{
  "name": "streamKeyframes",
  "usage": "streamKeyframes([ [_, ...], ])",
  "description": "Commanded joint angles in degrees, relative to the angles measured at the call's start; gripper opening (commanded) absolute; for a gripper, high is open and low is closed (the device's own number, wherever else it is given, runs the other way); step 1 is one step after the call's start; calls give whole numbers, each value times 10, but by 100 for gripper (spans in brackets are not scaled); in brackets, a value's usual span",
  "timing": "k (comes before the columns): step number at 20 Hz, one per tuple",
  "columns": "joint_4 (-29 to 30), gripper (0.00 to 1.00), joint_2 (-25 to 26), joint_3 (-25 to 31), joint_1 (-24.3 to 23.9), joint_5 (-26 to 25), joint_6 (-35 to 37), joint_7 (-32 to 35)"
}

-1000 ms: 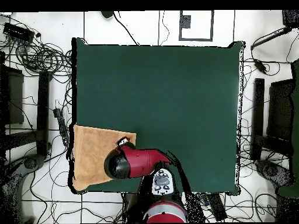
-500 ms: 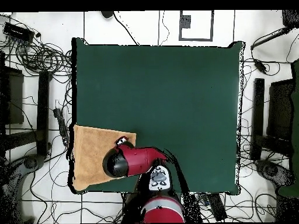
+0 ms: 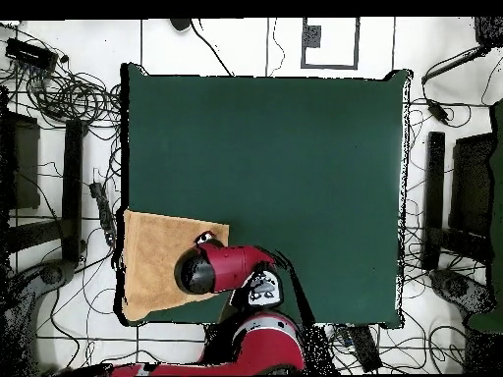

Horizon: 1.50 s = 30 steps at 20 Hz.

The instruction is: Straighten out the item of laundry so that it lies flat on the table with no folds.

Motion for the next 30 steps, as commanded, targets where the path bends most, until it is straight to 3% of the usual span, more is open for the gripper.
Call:
streamKeyframes([
  [1,-105,100,165,66,37,56,-102,71],
  [6,-131,100,191,70,32,42,-106,46],
  [7,-141,100,191,52,49,39,-102,41],
  [8,-148,0,194,29,70,44,-112,48],
  [17,-149,0,197,37,52,16,-153,36],
  [23,-151,0,164,32,26,-38,-109,-20],
  [30,-150,0,135,65,-31,-113,-53,-71],
])
